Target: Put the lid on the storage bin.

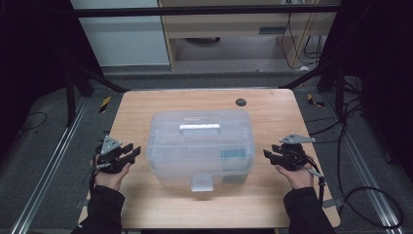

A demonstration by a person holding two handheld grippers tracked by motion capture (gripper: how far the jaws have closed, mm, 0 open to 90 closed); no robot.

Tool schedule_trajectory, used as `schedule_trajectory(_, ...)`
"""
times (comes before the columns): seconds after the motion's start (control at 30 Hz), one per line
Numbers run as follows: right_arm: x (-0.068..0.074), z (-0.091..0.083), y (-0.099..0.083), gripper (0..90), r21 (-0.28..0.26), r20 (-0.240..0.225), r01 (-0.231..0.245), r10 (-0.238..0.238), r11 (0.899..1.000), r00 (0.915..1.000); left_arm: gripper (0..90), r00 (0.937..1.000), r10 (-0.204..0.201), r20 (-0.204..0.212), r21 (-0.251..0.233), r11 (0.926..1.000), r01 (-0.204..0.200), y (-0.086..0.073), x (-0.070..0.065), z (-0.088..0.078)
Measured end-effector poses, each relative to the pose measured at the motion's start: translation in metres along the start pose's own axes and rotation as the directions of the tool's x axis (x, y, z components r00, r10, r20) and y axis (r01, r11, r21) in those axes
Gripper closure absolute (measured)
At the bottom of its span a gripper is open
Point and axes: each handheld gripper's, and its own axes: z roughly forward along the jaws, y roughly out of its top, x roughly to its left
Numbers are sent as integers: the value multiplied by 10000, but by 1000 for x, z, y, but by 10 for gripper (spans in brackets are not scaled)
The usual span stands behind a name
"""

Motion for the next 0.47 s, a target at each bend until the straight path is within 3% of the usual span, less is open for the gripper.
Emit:
schedule_trajectory(0.07, -5, 3, -3, 397, -119, 291, -61, 64, 9999, 9996, 537, 9997, -52, -226, -60, 10000, 51, 0, 5, 3)
schedule_trajectory(0.17, -11, 6, -5, 301, -61, 601, -197, 200, 9998, 9980, 485, 9989, -231, -409, -82, 9997, 228, 1, 13, 8)
schedule_trajectory(0.47, -21, 4, -7, 222, -330, 1251, -183, 223, 9993, 9919, 413, 9978, -417, -520, -406, 9984, 396, 5, 25, 18)
